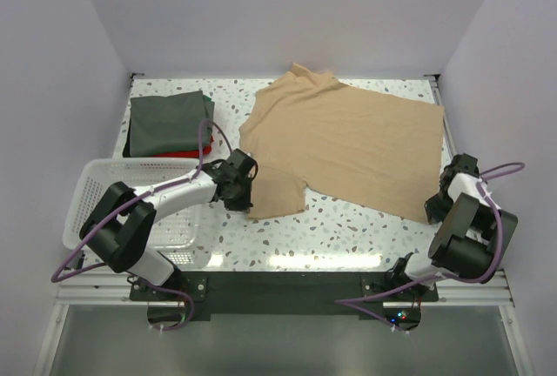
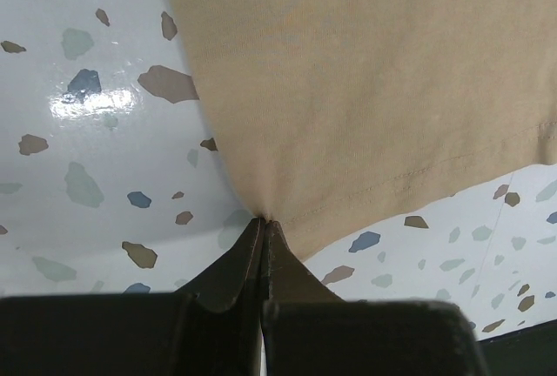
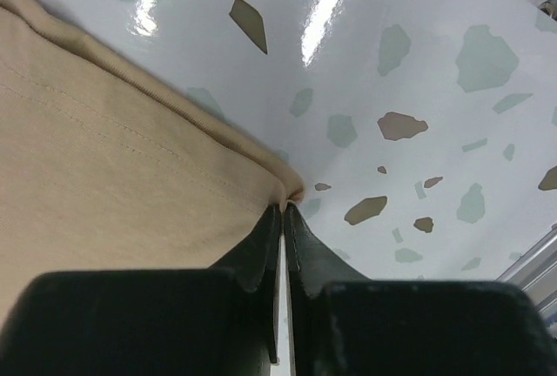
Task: Fold and stack the t-shirts
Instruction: Flatten the tshirt out
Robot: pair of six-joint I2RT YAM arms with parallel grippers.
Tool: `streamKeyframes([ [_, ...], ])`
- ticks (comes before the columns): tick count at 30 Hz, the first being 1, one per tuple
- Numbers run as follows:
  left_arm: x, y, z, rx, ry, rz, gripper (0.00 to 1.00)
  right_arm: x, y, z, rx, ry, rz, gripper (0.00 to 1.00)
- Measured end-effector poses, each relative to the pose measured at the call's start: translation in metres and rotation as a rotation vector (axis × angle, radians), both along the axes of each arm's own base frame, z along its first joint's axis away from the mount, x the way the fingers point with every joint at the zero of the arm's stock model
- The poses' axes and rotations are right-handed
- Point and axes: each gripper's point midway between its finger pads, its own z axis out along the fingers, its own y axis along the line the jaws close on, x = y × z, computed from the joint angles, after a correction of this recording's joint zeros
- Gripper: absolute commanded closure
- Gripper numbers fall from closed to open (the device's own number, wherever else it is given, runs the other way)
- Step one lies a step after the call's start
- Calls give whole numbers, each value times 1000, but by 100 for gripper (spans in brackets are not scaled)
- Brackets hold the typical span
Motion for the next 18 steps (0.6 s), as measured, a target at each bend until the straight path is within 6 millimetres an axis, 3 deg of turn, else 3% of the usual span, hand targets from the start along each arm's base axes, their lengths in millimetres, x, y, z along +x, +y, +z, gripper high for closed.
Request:
streamKeyframes([
  [10, 2, -2, 18, -13, -18, -3, 100, 3, 13, 5, 83, -13, 38, 100],
  [18, -9, 4, 43, -43, -40, -6, 100, -13, 24, 31, 117, 26, 73, 100],
])
